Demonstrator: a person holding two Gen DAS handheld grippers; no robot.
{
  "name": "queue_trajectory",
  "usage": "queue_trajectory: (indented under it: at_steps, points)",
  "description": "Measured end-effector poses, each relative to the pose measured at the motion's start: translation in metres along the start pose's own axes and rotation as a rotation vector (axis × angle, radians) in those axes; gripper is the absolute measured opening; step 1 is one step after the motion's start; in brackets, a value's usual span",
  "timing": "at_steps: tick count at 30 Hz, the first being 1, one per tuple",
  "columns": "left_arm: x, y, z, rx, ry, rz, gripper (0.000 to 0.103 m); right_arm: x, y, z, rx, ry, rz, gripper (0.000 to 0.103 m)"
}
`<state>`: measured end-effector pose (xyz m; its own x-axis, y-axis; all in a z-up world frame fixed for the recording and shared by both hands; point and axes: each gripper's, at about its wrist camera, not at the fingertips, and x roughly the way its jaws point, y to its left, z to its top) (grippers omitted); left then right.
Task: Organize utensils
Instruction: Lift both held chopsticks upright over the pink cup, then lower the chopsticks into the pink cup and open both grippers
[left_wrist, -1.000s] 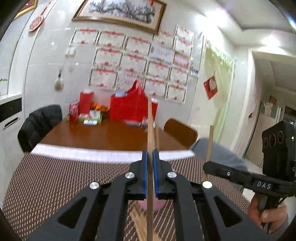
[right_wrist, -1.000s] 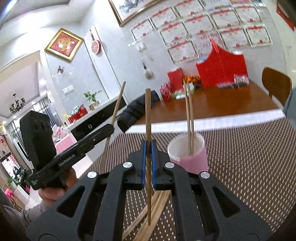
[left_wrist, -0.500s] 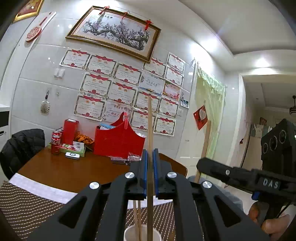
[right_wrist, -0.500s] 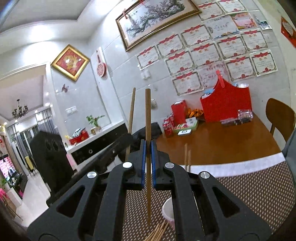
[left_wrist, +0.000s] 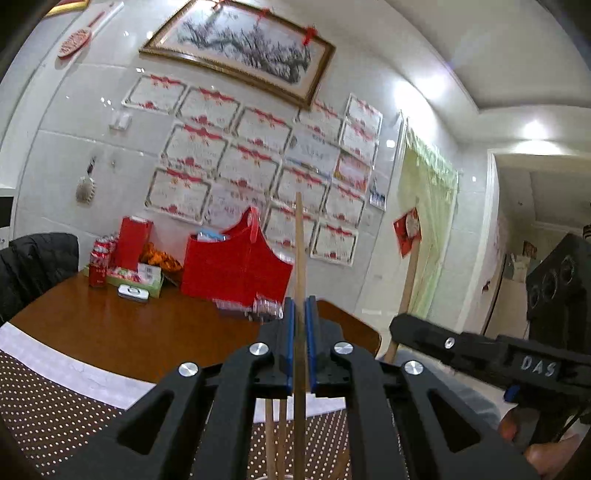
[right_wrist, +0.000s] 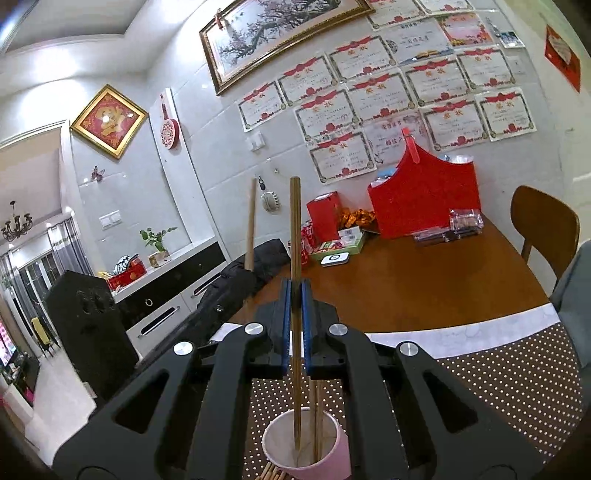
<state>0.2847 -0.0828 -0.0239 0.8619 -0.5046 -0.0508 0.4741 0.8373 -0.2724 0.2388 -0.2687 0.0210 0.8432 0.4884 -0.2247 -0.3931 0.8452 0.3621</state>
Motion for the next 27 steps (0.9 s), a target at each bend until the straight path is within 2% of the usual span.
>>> queue_trajectory:
  at_steps: [11,19,27]
  points:
    - [0.013,0.006,-0.015,0.010,0.033,0.037,0.006,0.019,-0.008,-0.014,0.001,0.077,-0.018,0.006]
    - [0.014,0.006,-0.016,0.020,0.020,0.049,0.006,0.022,-0.007,-0.018,0.001,0.098,-0.017,0.006]
    - [0.027,0.005,-0.029,0.060,0.124,0.073,0.006,0.029,-0.005,-0.024,-0.005,0.157,-0.024,0.006]
